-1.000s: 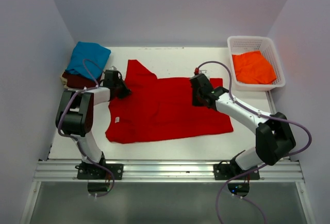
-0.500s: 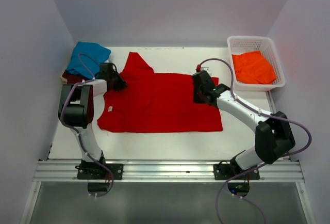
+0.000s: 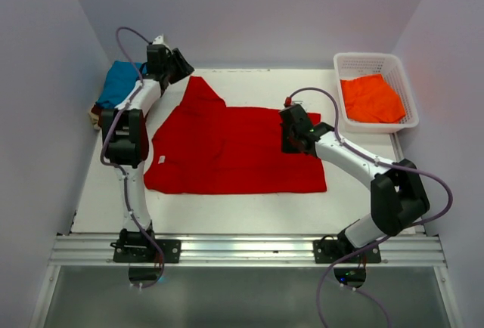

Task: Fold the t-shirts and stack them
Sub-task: Fold the flattened tshirt in 1/3 of the way, then grap the side of the flattened tshirt furthest away from the robot with both arms

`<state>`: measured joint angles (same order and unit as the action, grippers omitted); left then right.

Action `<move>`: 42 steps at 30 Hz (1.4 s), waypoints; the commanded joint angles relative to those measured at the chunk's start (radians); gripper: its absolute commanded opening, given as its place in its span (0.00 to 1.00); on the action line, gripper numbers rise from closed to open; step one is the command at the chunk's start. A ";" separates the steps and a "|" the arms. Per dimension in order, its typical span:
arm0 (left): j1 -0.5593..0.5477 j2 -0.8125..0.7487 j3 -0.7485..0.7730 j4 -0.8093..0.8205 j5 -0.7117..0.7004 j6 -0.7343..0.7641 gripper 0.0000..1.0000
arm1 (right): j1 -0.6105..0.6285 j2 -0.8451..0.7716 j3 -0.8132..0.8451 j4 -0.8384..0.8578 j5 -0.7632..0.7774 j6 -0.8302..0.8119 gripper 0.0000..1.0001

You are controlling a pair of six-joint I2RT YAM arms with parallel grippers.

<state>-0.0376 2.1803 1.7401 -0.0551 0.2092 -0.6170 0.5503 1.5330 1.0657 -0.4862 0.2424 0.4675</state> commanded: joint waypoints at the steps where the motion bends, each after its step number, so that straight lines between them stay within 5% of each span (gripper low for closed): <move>1: -0.034 0.126 0.220 -0.213 -0.121 0.166 0.55 | -0.003 -0.049 0.020 -0.003 -0.017 -0.001 0.00; 5: -0.067 0.161 0.292 -0.212 -0.299 0.327 0.64 | -0.001 -0.073 0.004 -0.003 -0.026 0.003 0.00; 12: -0.096 0.179 0.292 -0.109 -0.409 0.490 0.71 | -0.001 -0.067 0.004 -0.017 -0.061 0.010 0.00; 21: -0.100 0.343 0.483 -0.138 -0.392 0.507 0.71 | 0.000 -0.073 0.030 -0.037 -0.068 0.005 0.00; 42: -0.104 0.469 0.506 0.081 -0.407 0.491 0.69 | 0.000 -0.056 0.046 -0.055 -0.075 -0.004 0.00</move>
<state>-0.1421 2.6183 2.2074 -0.0612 -0.1879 -0.1375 0.5503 1.4914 1.0660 -0.5331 0.1844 0.4698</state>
